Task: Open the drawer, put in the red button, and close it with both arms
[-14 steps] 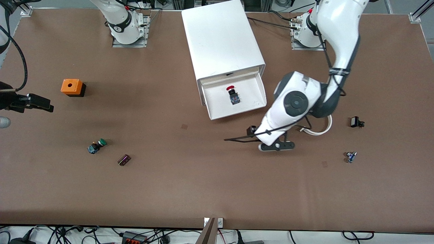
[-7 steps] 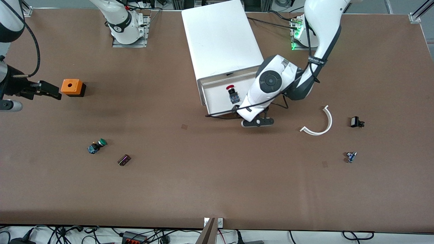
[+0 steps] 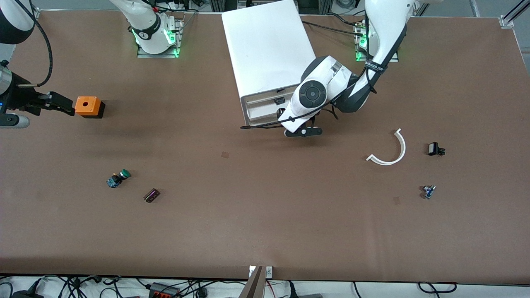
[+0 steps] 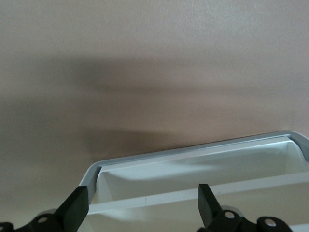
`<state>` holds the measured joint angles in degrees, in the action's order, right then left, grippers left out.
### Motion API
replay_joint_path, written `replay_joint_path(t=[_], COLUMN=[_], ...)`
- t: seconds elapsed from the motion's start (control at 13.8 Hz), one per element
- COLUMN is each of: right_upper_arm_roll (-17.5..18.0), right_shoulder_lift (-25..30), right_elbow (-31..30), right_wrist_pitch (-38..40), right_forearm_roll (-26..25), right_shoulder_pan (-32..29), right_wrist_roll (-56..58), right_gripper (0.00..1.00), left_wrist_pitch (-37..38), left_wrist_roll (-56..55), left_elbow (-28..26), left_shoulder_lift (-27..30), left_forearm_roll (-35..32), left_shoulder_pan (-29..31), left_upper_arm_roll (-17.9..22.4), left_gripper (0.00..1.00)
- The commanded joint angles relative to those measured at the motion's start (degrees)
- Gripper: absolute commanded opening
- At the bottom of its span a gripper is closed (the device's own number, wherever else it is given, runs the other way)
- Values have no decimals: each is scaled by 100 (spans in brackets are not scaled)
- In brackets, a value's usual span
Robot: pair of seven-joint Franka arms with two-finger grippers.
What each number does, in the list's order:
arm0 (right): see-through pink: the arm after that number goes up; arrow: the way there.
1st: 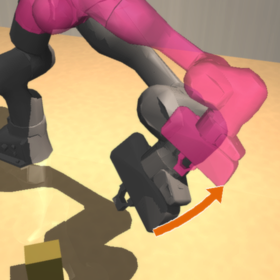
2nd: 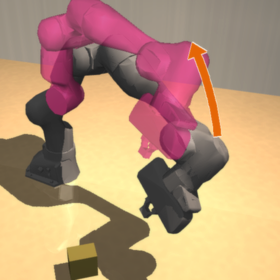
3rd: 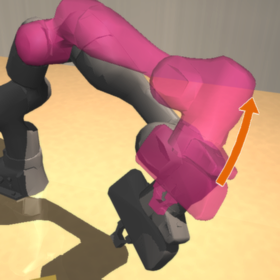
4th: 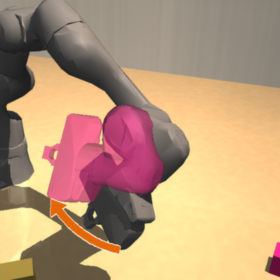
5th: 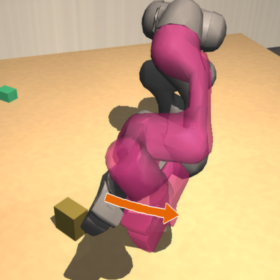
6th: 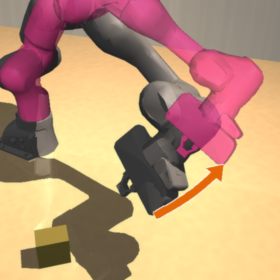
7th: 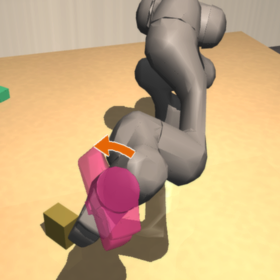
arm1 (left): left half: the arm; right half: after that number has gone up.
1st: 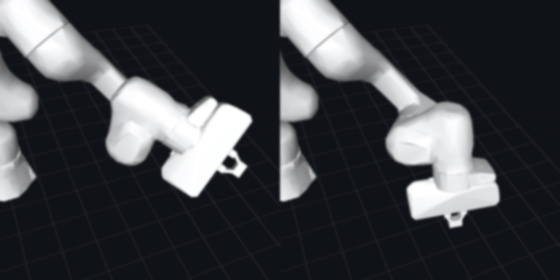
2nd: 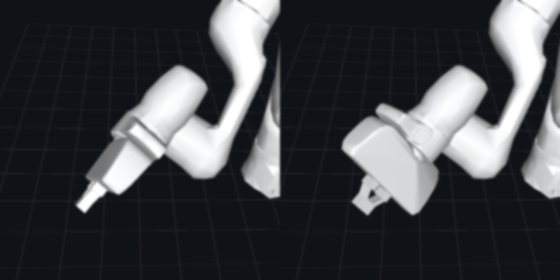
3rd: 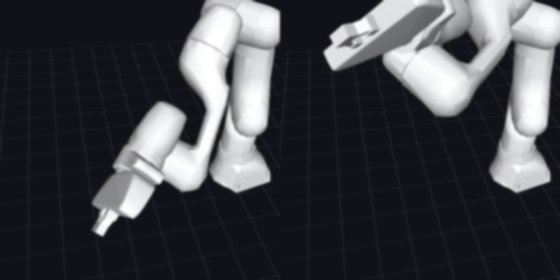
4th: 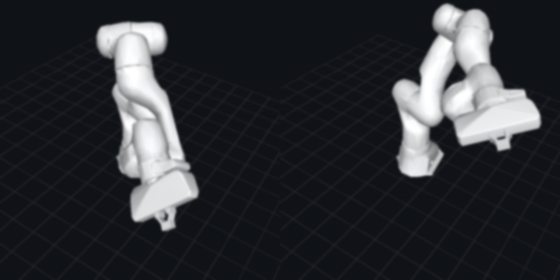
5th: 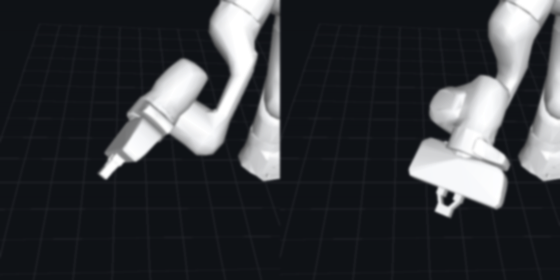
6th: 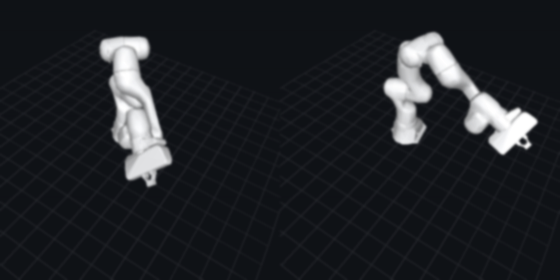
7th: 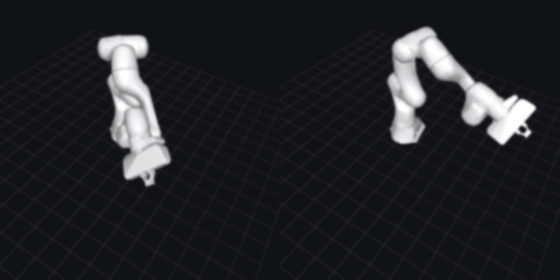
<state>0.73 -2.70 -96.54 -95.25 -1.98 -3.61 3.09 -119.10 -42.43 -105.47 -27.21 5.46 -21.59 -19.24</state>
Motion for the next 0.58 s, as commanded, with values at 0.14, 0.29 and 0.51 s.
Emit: replay_joint_path(t=[0.14, 0.29, 0.51], right_upper_arm_roll=[-12, -3, -3], right_shoulder_lift=[68, 77, 68], right_elbow=[-84, -66, 12], right_wrist_pitch=[-81, -99, -46], right_forearm_roll=[-13, -21, -21], right_shoulder_pan=[53, 62, 62], right_wrist_roll=[-115, -142, -98], right_gripper=[100, 100, 100], left_wrist_pitch=[519, 546, 572], left_wrist_roll=[-28, -28, -37], left_elbow=[-149, -141, -141], left_shoulder_lift=[163, 163, 163], left_forearm_roll=[122, 122, 122], left_shoulder_pan=[23, 23, 5], left_upper_arm_roll=[-176, -185, -203], left_gripper=[100, 100, 100])
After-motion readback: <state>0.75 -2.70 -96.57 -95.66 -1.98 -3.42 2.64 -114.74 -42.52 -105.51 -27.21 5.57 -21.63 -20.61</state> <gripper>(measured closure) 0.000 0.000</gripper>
